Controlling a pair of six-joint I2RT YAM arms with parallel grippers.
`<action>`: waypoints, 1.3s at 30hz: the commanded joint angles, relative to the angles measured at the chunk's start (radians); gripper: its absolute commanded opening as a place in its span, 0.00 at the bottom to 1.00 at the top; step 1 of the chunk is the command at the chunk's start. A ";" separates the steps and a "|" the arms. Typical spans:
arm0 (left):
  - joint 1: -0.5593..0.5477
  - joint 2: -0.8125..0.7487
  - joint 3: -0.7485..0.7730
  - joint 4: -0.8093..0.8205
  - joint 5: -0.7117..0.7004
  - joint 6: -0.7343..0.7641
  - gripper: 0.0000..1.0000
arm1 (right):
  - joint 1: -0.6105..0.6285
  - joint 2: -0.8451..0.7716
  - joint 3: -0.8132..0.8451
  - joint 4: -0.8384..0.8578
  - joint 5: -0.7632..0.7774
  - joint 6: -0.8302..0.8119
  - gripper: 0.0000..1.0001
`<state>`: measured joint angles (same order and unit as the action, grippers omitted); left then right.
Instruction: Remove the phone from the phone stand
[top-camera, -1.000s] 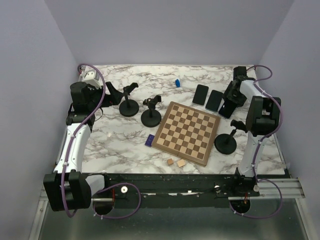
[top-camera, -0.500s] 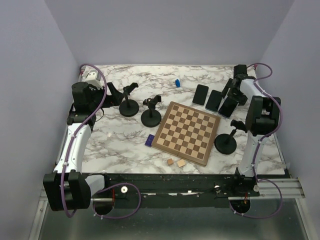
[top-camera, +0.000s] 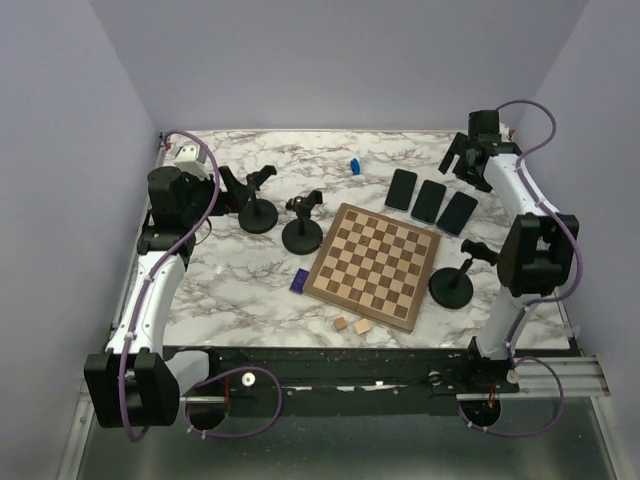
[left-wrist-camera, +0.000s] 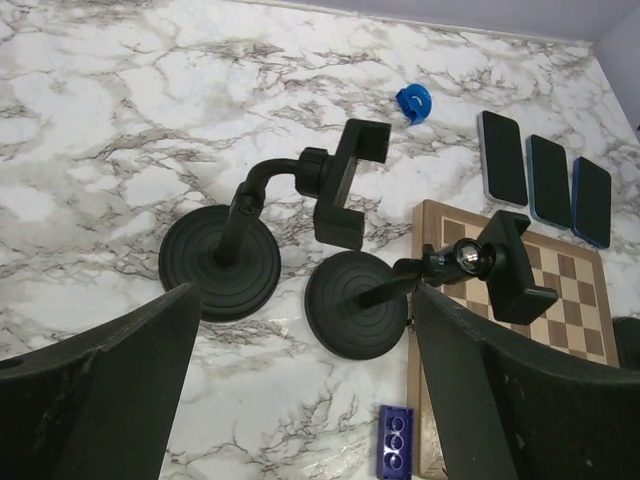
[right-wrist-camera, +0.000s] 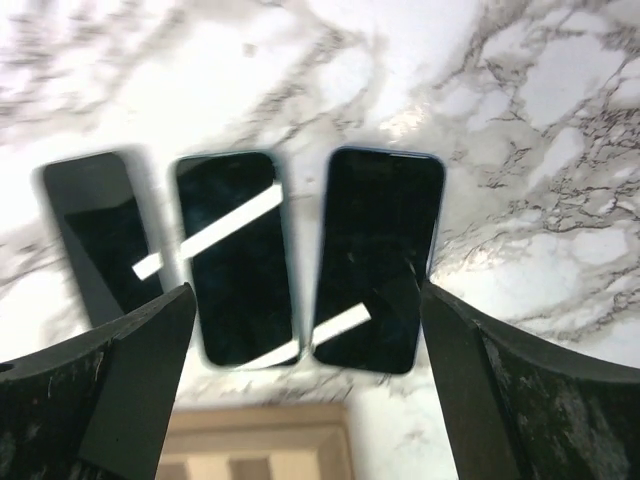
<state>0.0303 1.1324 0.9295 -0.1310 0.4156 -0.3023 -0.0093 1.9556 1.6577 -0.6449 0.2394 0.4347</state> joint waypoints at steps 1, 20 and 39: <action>-0.027 -0.077 -0.049 0.088 -0.043 0.014 0.94 | 0.071 -0.210 -0.044 0.022 -0.039 -0.024 1.00; -0.116 -0.565 -0.257 0.297 -0.270 -0.047 0.94 | 0.158 -0.947 -0.311 0.391 -0.138 -0.029 1.00; -0.115 -0.774 -0.091 0.151 -0.376 -0.004 0.97 | 0.158 -1.168 -0.551 0.589 0.027 0.118 1.00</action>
<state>-0.0811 0.3607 0.8272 0.0944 0.0803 -0.3214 0.1551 0.7883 1.1332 -0.0860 0.1959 0.5045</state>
